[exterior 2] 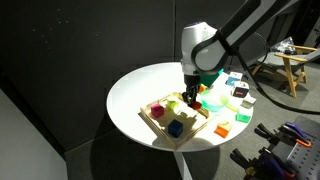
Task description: Put the toy strawberry in the bowl
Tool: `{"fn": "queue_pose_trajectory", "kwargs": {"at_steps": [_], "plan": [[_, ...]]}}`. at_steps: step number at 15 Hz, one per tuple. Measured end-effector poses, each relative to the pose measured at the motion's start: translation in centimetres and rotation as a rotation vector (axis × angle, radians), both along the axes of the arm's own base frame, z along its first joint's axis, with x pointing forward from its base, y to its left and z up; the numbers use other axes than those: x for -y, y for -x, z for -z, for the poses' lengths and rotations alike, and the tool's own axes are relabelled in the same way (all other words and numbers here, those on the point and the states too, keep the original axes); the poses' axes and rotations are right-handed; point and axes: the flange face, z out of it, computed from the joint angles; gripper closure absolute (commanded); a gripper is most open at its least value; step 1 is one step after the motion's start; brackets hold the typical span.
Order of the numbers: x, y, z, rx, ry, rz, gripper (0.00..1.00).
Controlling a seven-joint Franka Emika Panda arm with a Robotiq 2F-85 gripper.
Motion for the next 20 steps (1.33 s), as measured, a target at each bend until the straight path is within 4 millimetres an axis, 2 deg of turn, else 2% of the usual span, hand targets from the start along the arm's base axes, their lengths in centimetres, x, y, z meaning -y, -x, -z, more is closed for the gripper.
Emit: {"fn": "queue_pose_trajectory", "kwargs": {"at_steps": [5, 10, 14, 20], "plan": [[2.8, 0.7, -2.8, 0.030, -0.002, 0.053, 0.84], [7.4, 2.0, -4.3, 0.039, 0.003, 0.139, 0.84], [11.7, 3.1, -4.5, 0.029, -0.001, 0.236, 0.84], [18.4, 3.8, -3.5, 0.000, -0.036, 0.457, 0.84]]}}
